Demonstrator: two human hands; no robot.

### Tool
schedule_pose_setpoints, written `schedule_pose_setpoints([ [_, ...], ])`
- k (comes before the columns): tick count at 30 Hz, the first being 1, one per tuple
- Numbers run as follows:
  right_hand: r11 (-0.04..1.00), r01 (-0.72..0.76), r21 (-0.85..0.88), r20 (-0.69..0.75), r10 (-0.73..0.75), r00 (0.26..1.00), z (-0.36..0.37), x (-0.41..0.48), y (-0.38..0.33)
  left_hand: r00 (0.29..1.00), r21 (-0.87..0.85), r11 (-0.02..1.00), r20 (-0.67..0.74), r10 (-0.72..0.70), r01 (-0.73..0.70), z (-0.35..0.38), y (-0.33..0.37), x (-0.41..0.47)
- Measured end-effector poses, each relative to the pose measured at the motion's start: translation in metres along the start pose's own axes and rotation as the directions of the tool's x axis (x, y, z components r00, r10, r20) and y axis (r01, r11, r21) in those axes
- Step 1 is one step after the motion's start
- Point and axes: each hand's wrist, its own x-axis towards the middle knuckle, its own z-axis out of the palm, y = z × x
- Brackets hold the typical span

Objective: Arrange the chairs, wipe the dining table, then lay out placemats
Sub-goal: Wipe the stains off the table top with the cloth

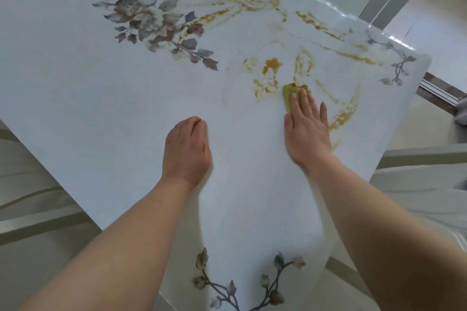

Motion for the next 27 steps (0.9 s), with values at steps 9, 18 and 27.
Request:
schedule_pose_setpoints([
  [9,0.84,0.54,0.041,0.04,-0.542,0.84,0.009,-0.003,-0.083,0.979,-0.032,0.984,-0.101,-0.176,0.174,0.008,-0.012,0.019],
  [18,0.898,0.438,0.029,0.008,-0.438,0.899,0.008,0.084,-0.078,0.966,-0.11,0.967,-0.093,-0.24,0.23,0.011,-0.01,0.017],
  [27,0.976,0.217,0.016,-0.014,-0.217,0.976,0.004,0.096,-0.049,0.958,-0.105,0.961,-0.106,-0.266,0.255,0.011,-0.009,0.019],
])
